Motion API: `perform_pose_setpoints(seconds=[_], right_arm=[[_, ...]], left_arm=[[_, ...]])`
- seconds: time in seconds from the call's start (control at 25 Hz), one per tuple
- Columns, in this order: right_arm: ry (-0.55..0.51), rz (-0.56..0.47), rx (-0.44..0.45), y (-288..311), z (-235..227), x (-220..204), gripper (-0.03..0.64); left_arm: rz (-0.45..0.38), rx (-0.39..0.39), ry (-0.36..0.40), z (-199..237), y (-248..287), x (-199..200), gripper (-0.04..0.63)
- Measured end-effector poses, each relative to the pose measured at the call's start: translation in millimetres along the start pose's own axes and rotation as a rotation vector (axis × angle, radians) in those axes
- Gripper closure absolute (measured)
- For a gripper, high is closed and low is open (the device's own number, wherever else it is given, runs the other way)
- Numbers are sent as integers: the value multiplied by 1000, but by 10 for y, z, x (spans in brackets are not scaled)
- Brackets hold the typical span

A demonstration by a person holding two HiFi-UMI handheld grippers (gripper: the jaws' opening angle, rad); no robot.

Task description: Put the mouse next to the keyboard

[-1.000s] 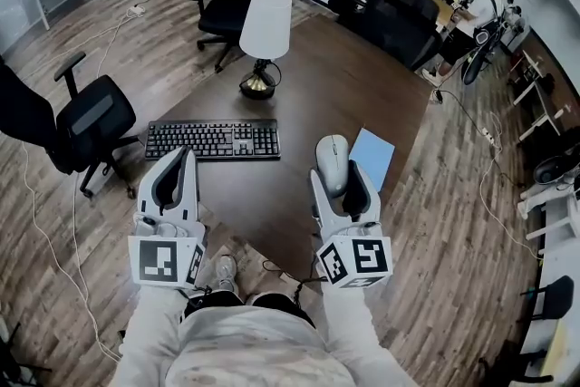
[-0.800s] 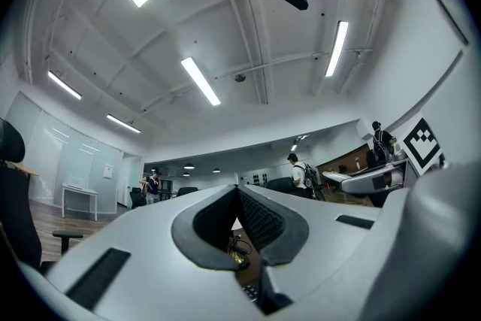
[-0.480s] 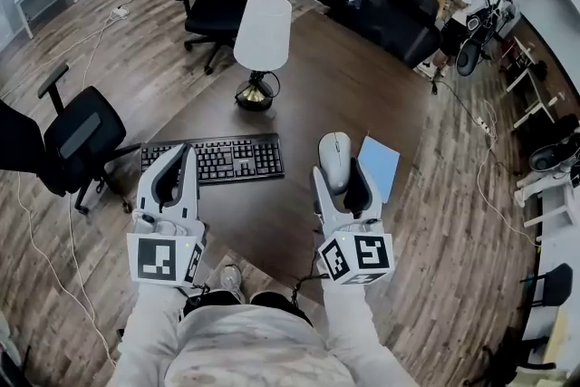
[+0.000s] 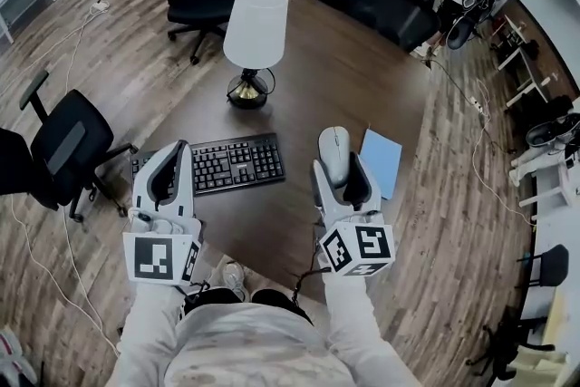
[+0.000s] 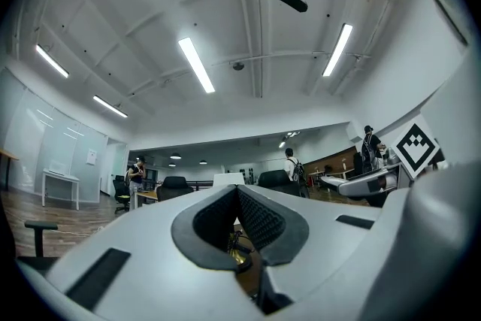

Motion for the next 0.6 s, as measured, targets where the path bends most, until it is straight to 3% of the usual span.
perform_pose_setpoints(seconds=[0.6], right_arm=[[25, 154, -75, 489, -168, -616, 310]], left_arm=[[54, -61, -52, 282, 387, -398, 591]])
Point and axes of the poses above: the fingertips, and each gripper's own axes: y forward along the fingers, z to its left, x out of its top, the point moved 1 cm from there along -y, backward along the fingers, and after that the axes turned 4 degrees about -x, right-handed, at the moved point
